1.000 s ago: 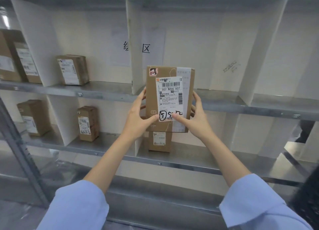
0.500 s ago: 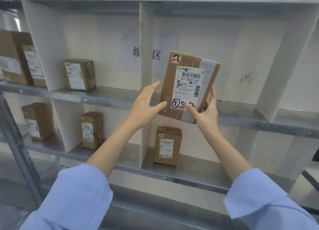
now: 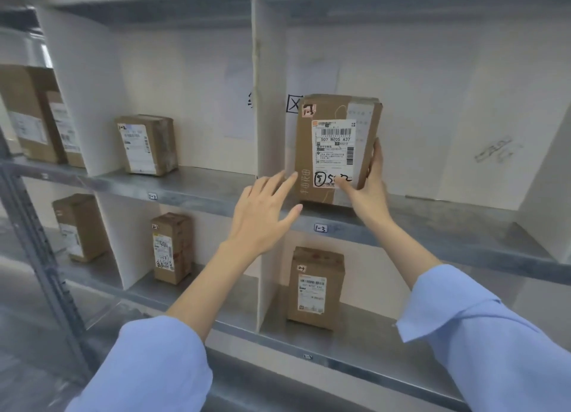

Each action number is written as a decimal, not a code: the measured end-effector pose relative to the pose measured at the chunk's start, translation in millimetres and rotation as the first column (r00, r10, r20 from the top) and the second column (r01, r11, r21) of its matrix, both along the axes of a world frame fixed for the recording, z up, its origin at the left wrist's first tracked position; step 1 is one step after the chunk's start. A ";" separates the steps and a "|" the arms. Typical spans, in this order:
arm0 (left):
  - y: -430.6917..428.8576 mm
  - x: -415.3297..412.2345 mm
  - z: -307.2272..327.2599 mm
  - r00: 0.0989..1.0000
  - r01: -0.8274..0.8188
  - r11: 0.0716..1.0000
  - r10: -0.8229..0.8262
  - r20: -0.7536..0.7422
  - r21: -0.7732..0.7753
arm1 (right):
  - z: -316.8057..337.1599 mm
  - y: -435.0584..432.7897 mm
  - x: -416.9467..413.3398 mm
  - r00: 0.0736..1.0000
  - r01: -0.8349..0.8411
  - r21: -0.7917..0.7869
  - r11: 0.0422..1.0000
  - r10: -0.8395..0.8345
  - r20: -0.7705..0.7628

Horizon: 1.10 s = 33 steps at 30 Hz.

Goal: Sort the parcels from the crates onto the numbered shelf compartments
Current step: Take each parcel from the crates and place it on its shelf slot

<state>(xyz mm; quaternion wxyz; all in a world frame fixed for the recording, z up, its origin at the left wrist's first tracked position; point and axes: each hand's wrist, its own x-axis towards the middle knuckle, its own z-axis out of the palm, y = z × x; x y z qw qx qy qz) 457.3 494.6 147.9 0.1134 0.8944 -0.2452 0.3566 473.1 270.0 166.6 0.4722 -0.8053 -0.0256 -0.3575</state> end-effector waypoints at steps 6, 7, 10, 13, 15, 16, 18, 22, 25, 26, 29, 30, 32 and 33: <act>-7.4 15.3 -2.7 0.998 -0.055 0.998 0.055 -0.002 0.038 | -7.0 -2.9 29.1 0.999 -0.036 -0.018 0.999 0.036 -0.038; -8.0 16.3 -3.3 0.998 -0.062 0.997 0.062 -0.004 0.041 | -7.6 -3.0 31.8 0.998 -0.054 -0.018 0.998 0.053 -0.042; -8.9 17.5 -4.3 0.997 -0.072 0.997 0.073 -0.011 0.038 | -8.4 -2.8 37.1 0.993 -0.103 -0.033 0.994 0.101 -0.059; -10.3 14.9 -5.0 0.997 -0.076 0.997 0.076 -0.020 0.029 | -9.4 -3.1 40.5 0.992 -0.105 -0.045 0.993 0.101 -0.072; -10.4 11.0 -6.4 0.996 -0.081 0.996 0.082 -0.029 0.036 | -9.8 -3.7 41.9 0.992 -0.101 -0.040 0.994 0.098 -0.081; -9.5 8.8 -7.2 0.996 -0.083 0.996 0.084 -0.033 0.037 | -10.3 -3.8 41.9 0.991 -0.100 -0.033 0.994 0.097 -0.089; -6.3 3.4 -8.0 0.996 -0.083 0.996 0.085 -0.042 0.030 | -12.7 -4.7 40.0 0.990 -0.091 -0.006 0.996 0.090 -0.110; 3.3 -11.5 -10.3 0.995 -0.089 0.996 0.090 -0.053 0.025 | -19.6 -1.3 23.3 0.993 -0.013 0.010 1.000 0.014 -0.117; 11.3 -25.0 -13.3 0.994 -0.086 0.996 0.088 -0.062 0.027 | -21.5 4.8 1.8 0.986 0.122 -0.151 0.981 -0.137 -0.092; 13.5 -30.0 -14.0 0.994 -0.083 0.996 0.085 -0.066 0.025 | -22.1 7.3 -7.1 0.978 0.166 -0.206 0.964 -0.187 -0.089; 16.7 -45.1 -14.9 0.994 -0.077 0.997 0.078 -0.075 0.017 | -22.7 11.8 -35.1 0.959 0.236 -0.330 0.914 -0.275 -0.076; 16.5 -51.3 -15.2 0.994 -0.072 0.997 0.073 -0.078 0.018 | -23.5 12.3 -45.9 0.951 0.252 -0.378 0.891 -0.300 -0.074; 13.0 -64.7 -16.2 0.996 -0.042 0.999 0.043 -0.083 0.013 | -26.2 11.4 -69.4 0.931 0.279 -0.469 0.838 -0.355 -0.080; 9.2 -71.8 -17.1 0.996 -0.019 1.000 0.020 -0.088 0.004 | -28.0 9.5 -81.3 0.921 0.290 -0.500 0.816 -0.380 -0.085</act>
